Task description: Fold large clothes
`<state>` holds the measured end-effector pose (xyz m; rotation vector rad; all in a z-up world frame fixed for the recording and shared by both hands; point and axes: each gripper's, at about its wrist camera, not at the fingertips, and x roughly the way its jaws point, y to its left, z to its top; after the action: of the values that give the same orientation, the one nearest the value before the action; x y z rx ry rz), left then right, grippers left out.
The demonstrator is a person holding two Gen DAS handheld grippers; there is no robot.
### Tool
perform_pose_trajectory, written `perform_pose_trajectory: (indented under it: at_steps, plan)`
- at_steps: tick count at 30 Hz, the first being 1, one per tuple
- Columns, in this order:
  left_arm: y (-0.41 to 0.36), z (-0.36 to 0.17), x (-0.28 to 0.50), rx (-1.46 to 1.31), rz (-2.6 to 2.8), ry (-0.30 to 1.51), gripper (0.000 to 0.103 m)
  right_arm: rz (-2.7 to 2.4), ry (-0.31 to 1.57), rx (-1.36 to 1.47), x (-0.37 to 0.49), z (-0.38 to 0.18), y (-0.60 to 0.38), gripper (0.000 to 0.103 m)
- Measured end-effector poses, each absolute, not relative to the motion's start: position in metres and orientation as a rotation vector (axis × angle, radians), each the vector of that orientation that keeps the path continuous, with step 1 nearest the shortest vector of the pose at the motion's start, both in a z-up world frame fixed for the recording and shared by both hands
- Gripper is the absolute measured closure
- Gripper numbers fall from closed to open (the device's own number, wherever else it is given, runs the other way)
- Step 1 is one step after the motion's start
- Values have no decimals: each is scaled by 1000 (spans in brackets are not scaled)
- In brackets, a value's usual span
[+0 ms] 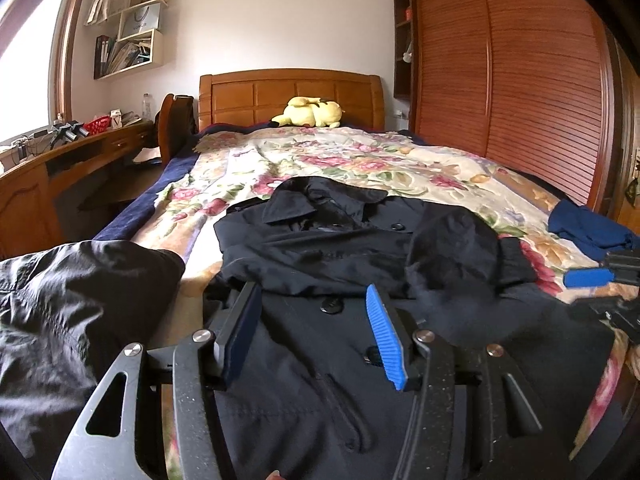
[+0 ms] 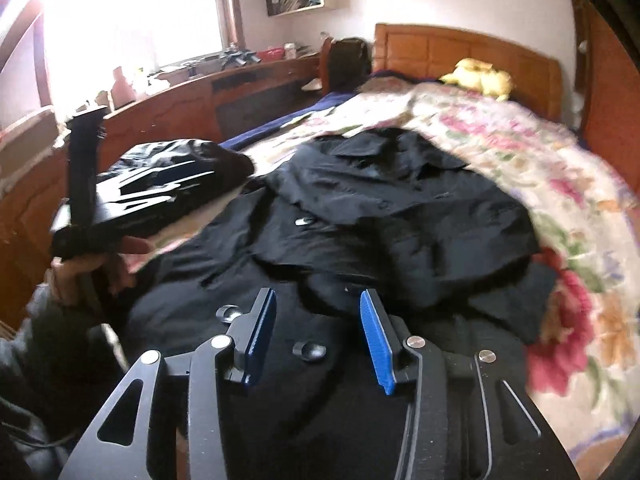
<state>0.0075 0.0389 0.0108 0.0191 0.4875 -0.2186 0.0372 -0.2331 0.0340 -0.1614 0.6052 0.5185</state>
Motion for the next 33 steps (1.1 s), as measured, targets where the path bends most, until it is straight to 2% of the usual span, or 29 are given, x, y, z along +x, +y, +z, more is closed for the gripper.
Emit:
perform_pose_trajectory:
  at_steps: [8,15,19,28,31,33]
  plan:
    - [5,10,2,29,-240,510,47,372,530,-166,53,21,-266,57]
    - [-33,-18,16,124,-198,641,47,318,572,-103,108,-11,-266,57]
    - [-38,-32,26,169,-164,708,47,340,568,-25,125,-22,-261,57]
    - [-36,-62,32,174,-136,819,47,408,573,-102,124,-42,-254,57]
    - [-35,-66,35,162,-143,847,47,409,582,-115,125,-44,-254,49]
    - [-38,-70,36,165,-155,861,47,407,593,-113,127,-47,-254,48]
